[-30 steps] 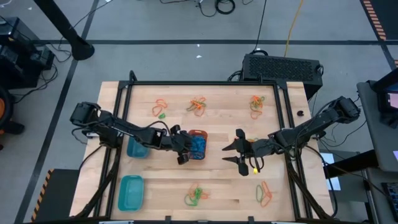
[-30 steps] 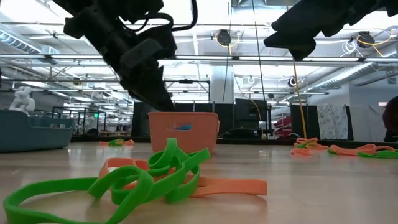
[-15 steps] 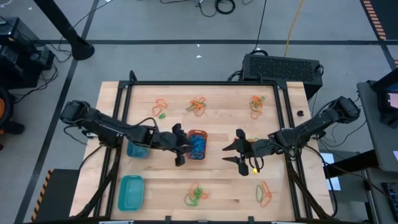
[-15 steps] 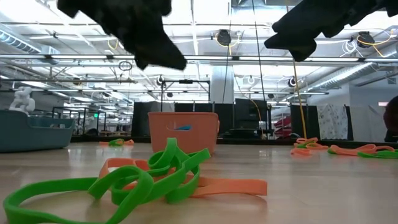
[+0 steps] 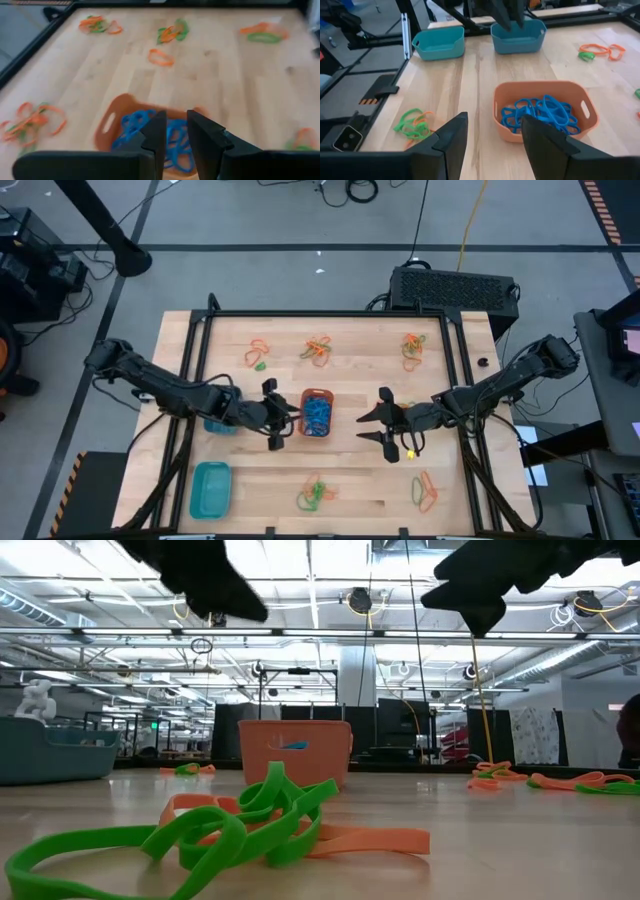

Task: Sort rubber bands into baskets
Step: Put the orange rubber band into the blue bin

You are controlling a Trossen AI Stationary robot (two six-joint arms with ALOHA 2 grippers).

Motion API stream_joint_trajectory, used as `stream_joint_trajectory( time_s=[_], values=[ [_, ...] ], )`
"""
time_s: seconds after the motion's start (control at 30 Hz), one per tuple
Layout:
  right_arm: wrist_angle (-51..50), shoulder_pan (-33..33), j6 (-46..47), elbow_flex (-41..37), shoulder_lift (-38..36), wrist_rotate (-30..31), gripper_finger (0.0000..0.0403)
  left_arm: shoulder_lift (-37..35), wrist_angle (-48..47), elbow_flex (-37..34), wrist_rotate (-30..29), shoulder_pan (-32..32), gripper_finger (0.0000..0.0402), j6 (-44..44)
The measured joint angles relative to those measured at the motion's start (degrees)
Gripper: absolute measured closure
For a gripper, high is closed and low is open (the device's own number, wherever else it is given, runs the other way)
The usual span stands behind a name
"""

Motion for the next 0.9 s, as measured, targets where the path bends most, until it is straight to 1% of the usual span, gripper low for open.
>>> stream_joint_trajectory(
  time_s=[0.1,0.23,0.33,0.43,0.6,0.67,0.73,0.83,0.9],
  values=[
    [1.22,0.0,-0.73,0.02,0.0,0.06,0.0227,0.18,-4.84,-0.2,-0.04,0.13,0.0318,0.93],
    [1.12,0.0,-0.12,0.02,0.02,0.07,0.0227,0.33,-5.06,-3.21,-0.69,2.41,0.0318,1.02],
    [1.1,-0.24,-0.23,0.02,0.02,0.05,0.0227,0.29,-4.71,-5.28,-4.3,6.42,0.0318,1.62],
    [1.07,-0.96,-1.59,0.02,0.02,0.06,0.0227,0.22,-4.48,-6.08,-3.32,13.49,0.0318,3.88],
    [0.39,-3.12,-2.59,0.02,0.02,0.09,0.0227,1.0,-2.74,-6.14,8.09,28.69,0.0318,5.49],
    [-0.08,-4.23,-2.59,0.02,0.02,0.07,0.0227,2.05,-0.11,-6.16,14.06,35.11,0.0318,5.45],
    [-0.75,-5.36,-2.6,0.02,0.02,0.09,0.0227,3.79,4.8,-6.16,21.17,40.64,0.0318,4.86],
    [-2.05,-6.94,-2.59,0.02,0.02,0.09,0.0227,7.94,8.71,-5.51,29.23,47.18,0.0318,3.42],
    [-3.24,-7.94,-2.61,0.02,0.02,0.07,0.0227,11.28,8.95,-3.6,31.44,49.76,0.0318,3.54]
  ],
)
